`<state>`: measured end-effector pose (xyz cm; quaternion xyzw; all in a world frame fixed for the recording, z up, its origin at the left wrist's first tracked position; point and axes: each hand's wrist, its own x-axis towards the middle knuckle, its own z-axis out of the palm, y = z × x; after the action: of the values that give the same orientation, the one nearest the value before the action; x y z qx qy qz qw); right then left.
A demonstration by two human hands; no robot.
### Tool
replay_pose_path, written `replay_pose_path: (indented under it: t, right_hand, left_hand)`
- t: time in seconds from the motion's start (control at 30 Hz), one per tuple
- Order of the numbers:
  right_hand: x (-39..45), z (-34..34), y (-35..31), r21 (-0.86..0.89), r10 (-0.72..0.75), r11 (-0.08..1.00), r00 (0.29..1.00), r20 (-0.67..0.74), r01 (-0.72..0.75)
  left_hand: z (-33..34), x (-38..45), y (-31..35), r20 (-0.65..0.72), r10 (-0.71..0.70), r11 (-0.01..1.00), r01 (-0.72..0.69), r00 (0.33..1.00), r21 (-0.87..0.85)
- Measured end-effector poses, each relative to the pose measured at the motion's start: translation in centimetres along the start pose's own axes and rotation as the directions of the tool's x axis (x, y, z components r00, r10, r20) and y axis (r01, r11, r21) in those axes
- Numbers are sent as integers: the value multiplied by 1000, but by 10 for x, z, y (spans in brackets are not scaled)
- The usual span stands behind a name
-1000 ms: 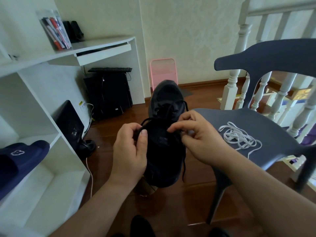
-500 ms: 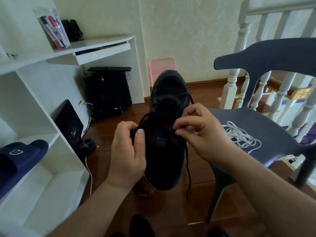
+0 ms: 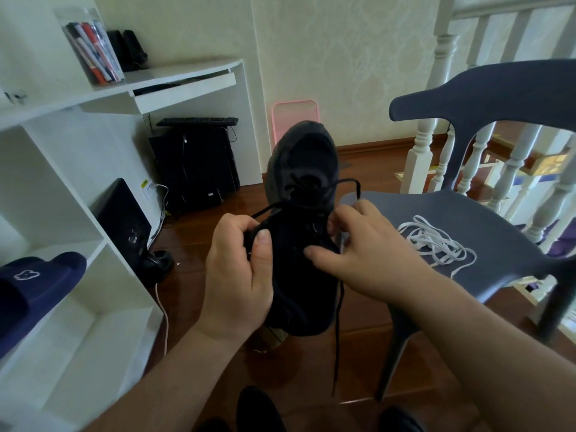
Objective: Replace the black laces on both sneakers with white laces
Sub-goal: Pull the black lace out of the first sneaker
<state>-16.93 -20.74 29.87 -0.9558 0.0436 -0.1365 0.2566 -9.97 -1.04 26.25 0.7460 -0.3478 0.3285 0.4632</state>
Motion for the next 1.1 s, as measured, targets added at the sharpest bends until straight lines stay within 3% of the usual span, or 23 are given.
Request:
replay_pose_path:
  t: [0.1, 0.17, 0.27, 0.33, 0.4, 0.53, 0.67, 0.77, 0.87, 0.93, 1.0, 1.1]
  right_hand:
    - [3, 0, 4, 60, -51, 996, 983, -176, 62]
    - [5, 1, 8, 201, -20, 977, 962, -271, 77]
    - [9, 9, 11, 518, 59, 854, 979, -196, 52]
    - [10, 13, 13, 631, 77, 775, 983, -167, 46]
    - [8, 14, 13, 577, 43, 812, 978, -205, 86]
    - [0, 18, 7, 376, -35, 918, 971, -235, 124]
    - [-2, 19, 4, 289, -71, 947, 966, -247, 143]
    - [-3, 20, 4, 242, -104, 956, 961, -254, 168]
    - [-1, 22, 5, 140, -133, 975, 953, -271, 176]
    - [0, 24, 6, 78, -141, 982, 946, -293, 171]
    - [0, 25, 6, 47, -135, 987, 942, -308, 156]
    - [0, 28, 4, 36, -138, 987, 939, -314, 157]
  left_hand:
    - [0, 3, -1, -31, -115, 993, 115, 993, -17]
    - [0, 6, -2, -58, -267, 962, 262, 962, -79]
    - [2, 9, -3, -59, -436, 887, 418, 898, -197]
    - [3, 9, -8, 41, -476, 847, 471, 878, -246]
    - [2, 8, -11, 137, -398, 881, 419, 907, -217]
    - [-2, 5, -9, 203, -162, 985, 172, 966, -33]
    - [-9, 10, -7, 323, -250, 966, 258, 913, 18]
    - [-14, 12, -7, 311, -246, 969, 238, 918, 64]
    - [-17, 13, -9, 311, -311, 935, 348, 898, -72]
    - [-17, 13, -10, 317, -356, 926, 376, 879, -3]
    - [-15, 12, -9, 311, -349, 937, 319, 884, 146]
    - [-13, 12, -9, 312, -258, 953, 188, 914, 237]
